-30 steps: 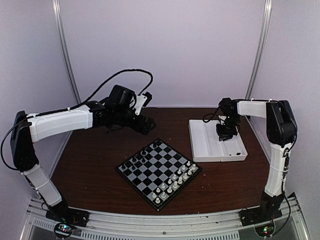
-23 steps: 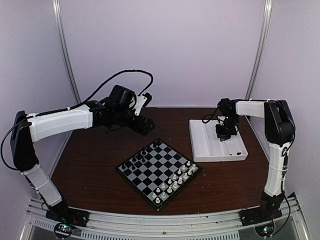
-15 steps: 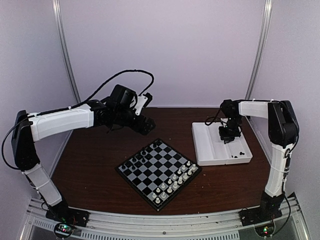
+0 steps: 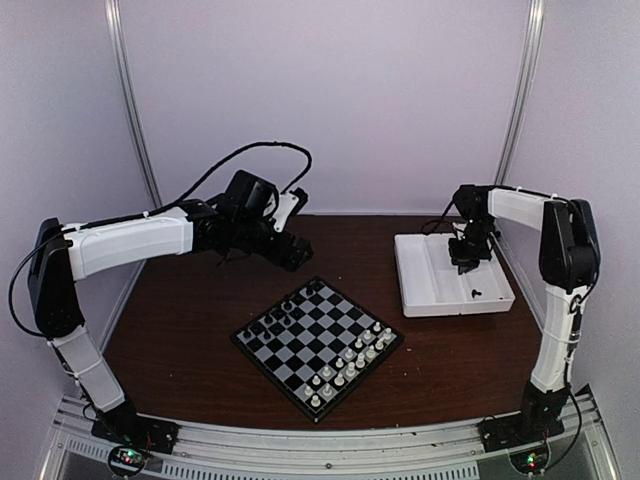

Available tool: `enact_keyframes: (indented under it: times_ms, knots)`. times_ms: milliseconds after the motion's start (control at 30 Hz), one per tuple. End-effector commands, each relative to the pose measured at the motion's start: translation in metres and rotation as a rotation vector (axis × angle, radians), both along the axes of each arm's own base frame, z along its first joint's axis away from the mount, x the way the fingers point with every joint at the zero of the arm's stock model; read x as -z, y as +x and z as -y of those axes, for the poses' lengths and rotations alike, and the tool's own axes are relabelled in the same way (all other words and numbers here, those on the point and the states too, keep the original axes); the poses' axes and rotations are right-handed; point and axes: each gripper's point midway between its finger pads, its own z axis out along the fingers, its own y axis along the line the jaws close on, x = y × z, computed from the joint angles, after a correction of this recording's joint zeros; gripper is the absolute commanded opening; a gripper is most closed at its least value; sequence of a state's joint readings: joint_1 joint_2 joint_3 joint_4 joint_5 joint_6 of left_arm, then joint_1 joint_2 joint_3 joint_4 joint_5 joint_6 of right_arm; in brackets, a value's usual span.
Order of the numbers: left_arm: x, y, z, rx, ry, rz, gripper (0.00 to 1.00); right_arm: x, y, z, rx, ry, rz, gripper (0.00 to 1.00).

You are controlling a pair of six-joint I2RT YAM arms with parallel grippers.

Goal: Set up the chess pieces on the board
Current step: Adjust the storage box at the center of the board.

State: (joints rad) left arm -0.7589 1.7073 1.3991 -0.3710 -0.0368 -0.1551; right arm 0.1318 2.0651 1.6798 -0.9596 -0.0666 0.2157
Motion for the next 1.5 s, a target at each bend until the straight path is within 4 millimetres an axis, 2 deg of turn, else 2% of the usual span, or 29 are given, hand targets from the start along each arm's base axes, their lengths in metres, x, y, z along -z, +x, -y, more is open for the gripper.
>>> enact_keyframes:
  times_ms: [0, 133, 233, 333, 467, 533, 700, 800, 933, 1133, 1233, 1267, 1467]
  knots:
    - [-0.016, 0.005, 0.003, 0.009, -0.027, 0.028, 0.95, -0.046, -0.042, -0.002, -0.038, 0.030, -0.039, 0.00]
    - [-0.019, 0.006, 0.005, 0.016, -0.035, 0.032, 0.95, -0.051, -0.064, -0.004, -0.069, 0.045, -0.111, 0.00]
    - [-0.018, 0.005, 0.008, 0.027, -0.043, 0.026, 0.95, -0.047, -0.048, 0.001, -0.052, 0.050, -0.120, 0.00]
    - [-0.017, 0.004, 0.014, 0.051, -0.056, 0.011, 0.95, -0.037, -0.040, -0.006, -0.056, 0.112, -0.217, 0.00]
    - [-0.018, 0.000, 0.016, 0.065, -0.063, -0.007, 0.94, -0.039, -0.059, -0.007, -0.082, 0.079, -0.280, 0.00]
    - [-0.017, -0.001, 0.015, 0.066, -0.070, -0.005, 0.94, -0.042, -0.070, -0.001, -0.075, 0.057, -0.296, 0.00]
    - [-0.017, -0.003, 0.016, 0.076, -0.071, -0.011, 0.94, -0.052, -0.085, 0.007, -0.064, 0.016, -0.306, 0.00]
    - [-0.020, -0.004, 0.014, 0.073, -0.069, -0.010, 0.94, -0.050, -0.096, 0.007, -0.072, -0.013, -0.336, 0.00]
    - [-0.020, -0.005, 0.015, 0.078, -0.075, -0.011, 0.94, -0.044, -0.100, 0.003, -0.085, -0.009, -0.360, 0.00]
    - [-0.021, -0.006, 0.015, 0.079, -0.075, -0.011, 0.94, -0.051, -0.093, 0.002, -0.069, -0.022, -0.279, 0.00]
    - [-0.019, -0.006, 0.014, 0.076, -0.069, -0.012, 0.94, -0.040, -0.088, 0.001, -0.042, -0.014, -0.204, 0.00]
    - [-0.019, -0.005, 0.013, 0.073, -0.066, -0.012, 0.94, -0.030, -0.093, 0.002, -0.032, -0.022, -0.201, 0.00]
    - [-0.016, -0.004, 0.015, 0.075, -0.067, -0.013, 0.94, 0.004, -0.091, 0.000, 0.001, -0.010, -0.078, 0.00]
